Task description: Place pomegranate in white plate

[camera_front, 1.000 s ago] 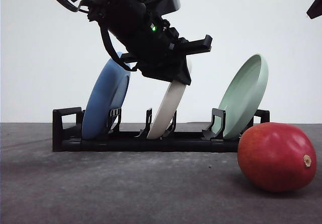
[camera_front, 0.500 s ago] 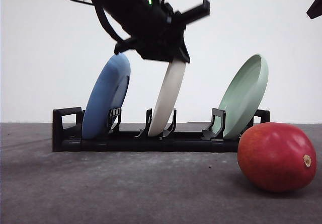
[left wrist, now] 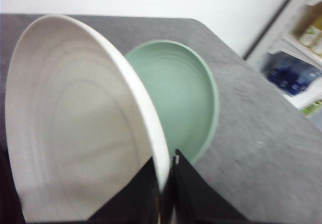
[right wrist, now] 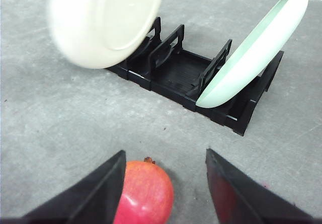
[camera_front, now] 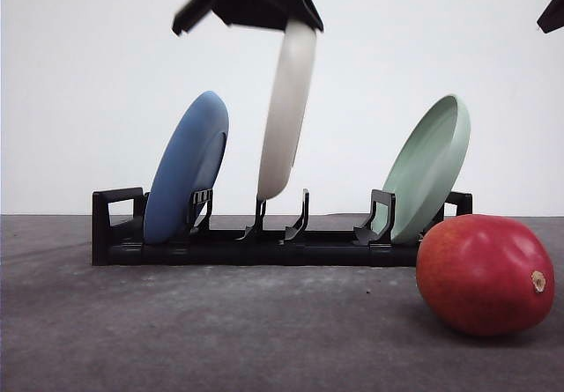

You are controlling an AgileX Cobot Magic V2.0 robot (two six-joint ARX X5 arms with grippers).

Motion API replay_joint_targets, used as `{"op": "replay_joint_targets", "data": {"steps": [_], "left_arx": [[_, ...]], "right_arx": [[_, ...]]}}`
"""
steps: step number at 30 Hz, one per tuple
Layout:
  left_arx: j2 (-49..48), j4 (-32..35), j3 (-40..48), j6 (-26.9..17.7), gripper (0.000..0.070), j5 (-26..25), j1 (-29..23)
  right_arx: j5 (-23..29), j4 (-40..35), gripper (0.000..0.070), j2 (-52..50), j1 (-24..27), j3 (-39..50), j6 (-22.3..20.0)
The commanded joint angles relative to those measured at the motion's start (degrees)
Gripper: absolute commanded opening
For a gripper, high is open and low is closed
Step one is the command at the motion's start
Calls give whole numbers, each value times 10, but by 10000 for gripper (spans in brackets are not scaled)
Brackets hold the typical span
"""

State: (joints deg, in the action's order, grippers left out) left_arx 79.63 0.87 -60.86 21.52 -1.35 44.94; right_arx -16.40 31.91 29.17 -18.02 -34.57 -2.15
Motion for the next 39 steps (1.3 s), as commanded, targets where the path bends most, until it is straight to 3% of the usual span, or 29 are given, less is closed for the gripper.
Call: {"op": "replay_joint_targets", "data": {"steps": [1,6,10,15,22,26,31,39], "left_arx": [[-13,-5,-15,7,13,-4,8],[-58,-34,-4,19,13,-4,17],[-104,19,56,23,13,-4,27],[-170,141,174,37,13,-6,36],[-228,378,342,51,12,-6,47],[-229,460,410,42,11,-9,47],[-229,440,439,-46,10,-60,57],[-216,337,437,-271,11,-66,105]], "right_arx": [[0,-6,321,2,-3,-9,0],[0,-5,321,2,-3,-9,5],[0,-5,321,2,-3,-9,16],[0,-5,321,2,-3,-9,17],[0,-4,321,3,-3,-9,17],[2,1,321,3,-3,-9,17],[4,4,321,3,-3,-9,17],[3,3,321,3,-3,-9,22]]}}
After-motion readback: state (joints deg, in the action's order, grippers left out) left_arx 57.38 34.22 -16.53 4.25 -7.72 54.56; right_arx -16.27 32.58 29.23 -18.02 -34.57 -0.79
